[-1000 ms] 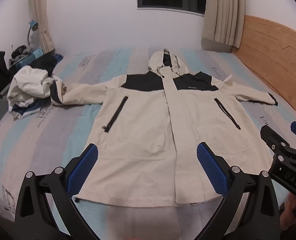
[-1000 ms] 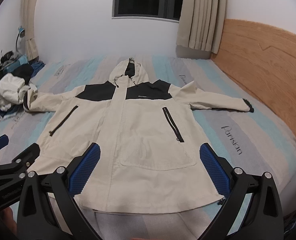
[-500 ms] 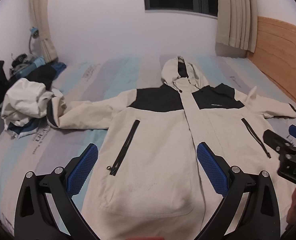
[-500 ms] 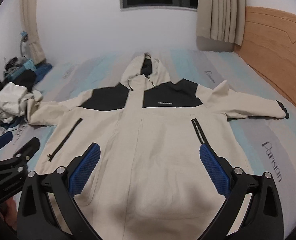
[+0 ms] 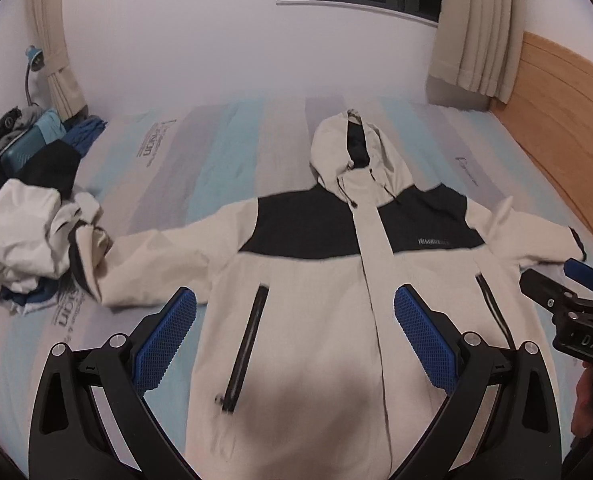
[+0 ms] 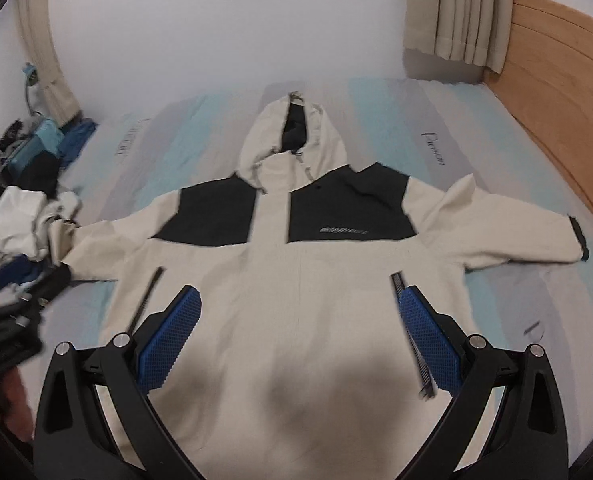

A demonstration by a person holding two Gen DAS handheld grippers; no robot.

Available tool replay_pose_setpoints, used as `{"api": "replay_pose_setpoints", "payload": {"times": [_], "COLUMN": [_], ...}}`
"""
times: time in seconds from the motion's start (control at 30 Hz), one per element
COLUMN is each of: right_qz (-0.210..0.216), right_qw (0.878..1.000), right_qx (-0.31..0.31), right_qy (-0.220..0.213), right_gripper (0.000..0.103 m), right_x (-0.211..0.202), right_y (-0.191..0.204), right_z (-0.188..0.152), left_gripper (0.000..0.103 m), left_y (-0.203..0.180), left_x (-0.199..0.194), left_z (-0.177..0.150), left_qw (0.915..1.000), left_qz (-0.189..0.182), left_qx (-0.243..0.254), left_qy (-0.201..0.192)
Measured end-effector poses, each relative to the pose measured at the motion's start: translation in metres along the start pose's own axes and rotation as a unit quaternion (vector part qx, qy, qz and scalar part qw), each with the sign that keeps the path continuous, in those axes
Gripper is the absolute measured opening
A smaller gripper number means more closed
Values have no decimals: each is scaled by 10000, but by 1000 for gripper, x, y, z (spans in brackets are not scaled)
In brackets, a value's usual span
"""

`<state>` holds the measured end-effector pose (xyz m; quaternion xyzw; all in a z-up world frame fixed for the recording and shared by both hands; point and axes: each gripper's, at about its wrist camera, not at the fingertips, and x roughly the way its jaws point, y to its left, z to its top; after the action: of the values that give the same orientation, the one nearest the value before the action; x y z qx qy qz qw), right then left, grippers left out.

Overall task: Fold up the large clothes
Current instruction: 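Move the right tool to the black sleeve cuff and close on it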

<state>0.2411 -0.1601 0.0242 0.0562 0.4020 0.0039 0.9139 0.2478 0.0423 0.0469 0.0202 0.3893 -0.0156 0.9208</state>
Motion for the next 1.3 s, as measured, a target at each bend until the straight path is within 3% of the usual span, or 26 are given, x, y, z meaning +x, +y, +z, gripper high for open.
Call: {"api": "replay_pose_setpoints", "payload": {"times": [0.17, 0.4, 0.6, 0.87, 1.07, 1.3], "right_qz": [-78, -6, -492, -1118, -1614, -1620], "right_qw": [9999, 9996, 9984, 9906, 9804, 9698], "right_qx": [42, 89, -70, 241, 673, 1205], "right_qy": [120, 260, 285, 745, 911, 1371], "right_gripper": [96, 96, 96, 96, 95, 94], "right_x": [58, 127, 164, 192, 192, 194], "right_y": [-38, -108, -222, -415, -527, -613], "right_z": [36, 80, 94, 88, 71, 35], "left_gripper": [96, 97, 97, 97, 97, 97], "left_y": [-8, -30, -58, -116, -145, -169], "left_x": [54, 122, 164, 218, 248, 277], "left_z": [22, 54, 76, 75, 69, 60], "left_qw": [9996, 9978, 9954, 9947, 9924, 9899], "left_qz": [189, 243, 189, 252, 278, 186], "left_qx": [13, -400, -705, -327, -190, 5], "left_qy": [225, 459, 614, 939, 1182, 1406]}}
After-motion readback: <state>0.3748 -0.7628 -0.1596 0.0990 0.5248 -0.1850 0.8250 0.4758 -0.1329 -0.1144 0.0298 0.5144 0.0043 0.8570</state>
